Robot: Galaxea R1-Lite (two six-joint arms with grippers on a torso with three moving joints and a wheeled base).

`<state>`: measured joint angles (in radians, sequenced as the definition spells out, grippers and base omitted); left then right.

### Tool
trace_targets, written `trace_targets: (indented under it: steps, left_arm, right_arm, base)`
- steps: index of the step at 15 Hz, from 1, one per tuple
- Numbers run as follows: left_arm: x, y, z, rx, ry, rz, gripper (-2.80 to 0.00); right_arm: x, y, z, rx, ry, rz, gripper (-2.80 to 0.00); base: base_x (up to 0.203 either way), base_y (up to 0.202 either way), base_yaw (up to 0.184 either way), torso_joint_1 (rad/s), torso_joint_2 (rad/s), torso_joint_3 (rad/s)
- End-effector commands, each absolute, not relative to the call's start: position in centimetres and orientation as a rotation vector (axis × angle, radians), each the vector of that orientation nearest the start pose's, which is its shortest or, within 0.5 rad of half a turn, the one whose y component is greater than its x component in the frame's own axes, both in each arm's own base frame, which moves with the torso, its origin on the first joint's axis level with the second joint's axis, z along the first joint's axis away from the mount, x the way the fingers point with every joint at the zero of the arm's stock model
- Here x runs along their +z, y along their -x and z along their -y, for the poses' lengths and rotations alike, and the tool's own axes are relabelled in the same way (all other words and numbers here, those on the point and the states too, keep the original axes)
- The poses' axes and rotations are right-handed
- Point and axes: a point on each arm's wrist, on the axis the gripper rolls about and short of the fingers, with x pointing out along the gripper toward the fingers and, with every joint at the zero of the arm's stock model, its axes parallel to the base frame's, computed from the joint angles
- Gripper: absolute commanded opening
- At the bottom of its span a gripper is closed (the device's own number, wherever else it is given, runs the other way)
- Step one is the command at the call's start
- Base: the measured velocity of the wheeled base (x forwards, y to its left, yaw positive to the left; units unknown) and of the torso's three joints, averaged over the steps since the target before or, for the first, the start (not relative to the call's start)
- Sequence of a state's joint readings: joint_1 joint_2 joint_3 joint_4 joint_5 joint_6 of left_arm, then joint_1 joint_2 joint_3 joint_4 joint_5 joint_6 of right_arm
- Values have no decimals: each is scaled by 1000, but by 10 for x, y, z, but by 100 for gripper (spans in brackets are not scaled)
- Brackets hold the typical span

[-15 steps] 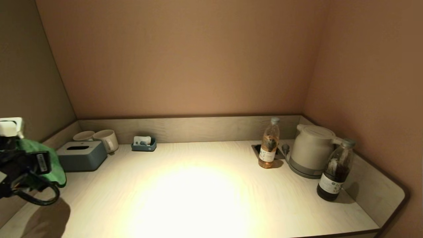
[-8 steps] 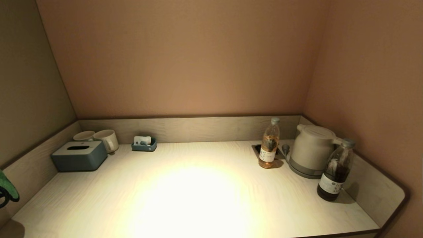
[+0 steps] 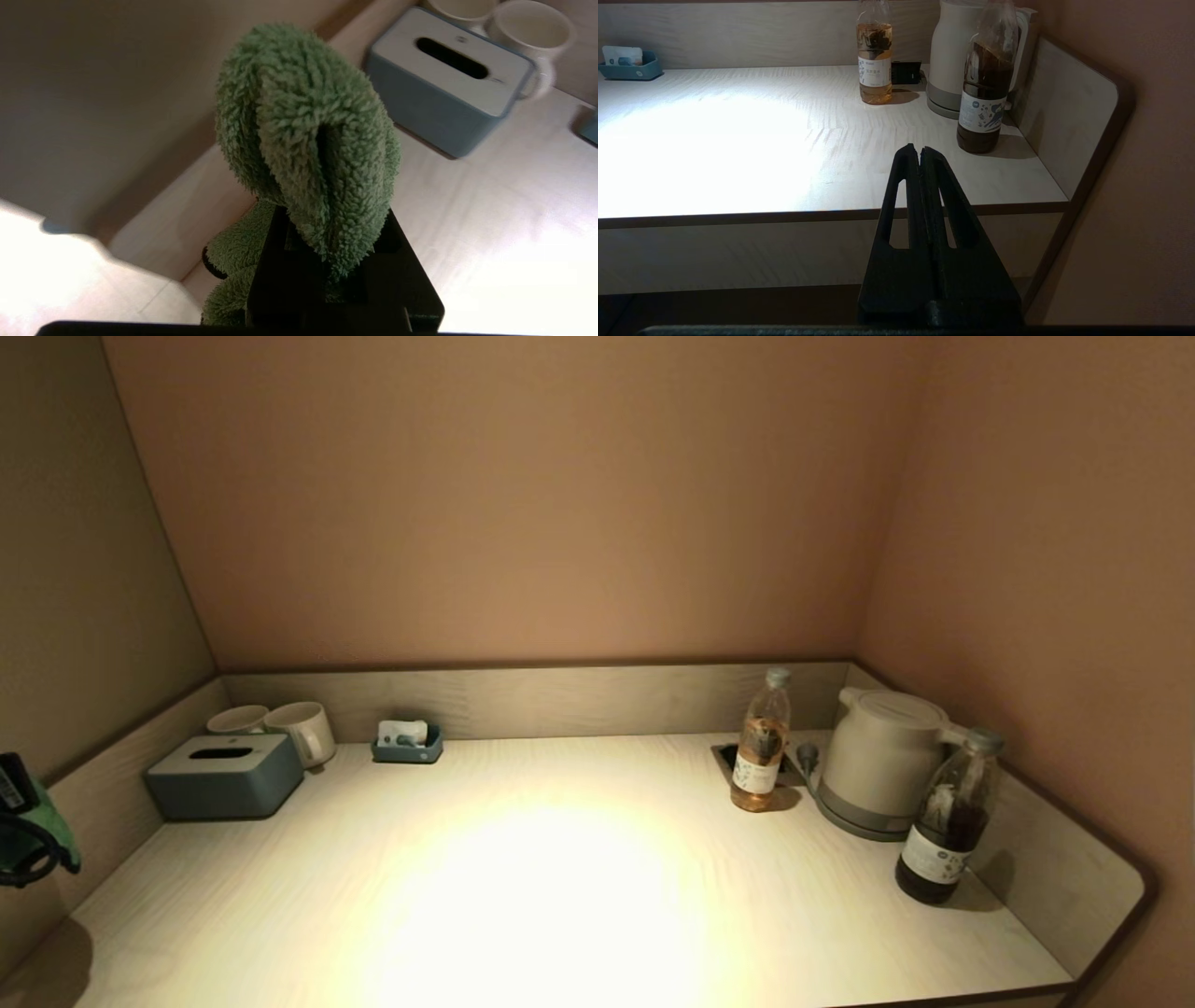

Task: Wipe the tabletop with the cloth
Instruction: Place the tablecloth

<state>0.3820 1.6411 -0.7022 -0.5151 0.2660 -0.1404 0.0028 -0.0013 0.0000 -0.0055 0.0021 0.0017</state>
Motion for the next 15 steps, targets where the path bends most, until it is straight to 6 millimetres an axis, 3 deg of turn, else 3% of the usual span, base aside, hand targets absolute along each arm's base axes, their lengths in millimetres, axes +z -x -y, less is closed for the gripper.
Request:
trace_targets:
  steps: [1, 5, 8, 15]
  left_arm:
    - [149, -271, -113, 621, 173, -422, -280]
    - [138, -282, -117, 591, 185, -451, -280]
    - [109, -301, -123, 518, 219, -536, -280]
    - [98, -307, -128, 525, 217, -517, -280]
  right_arm:
    - [76, 23, 0, 5, -2, 6, -280]
    - [76, 23, 0, 5, -2, 6, -280]
    - [76, 23, 0, 5, -2, 6, -280]
    - [76, 23, 0, 5, -2, 6, -280]
  base:
    - [0, 0, 0, 0, 0, 0]
    - [0, 0, 0, 0, 0, 0]
    - [0, 0, 0, 0, 0, 0]
    - [0, 0, 0, 0, 0, 0]
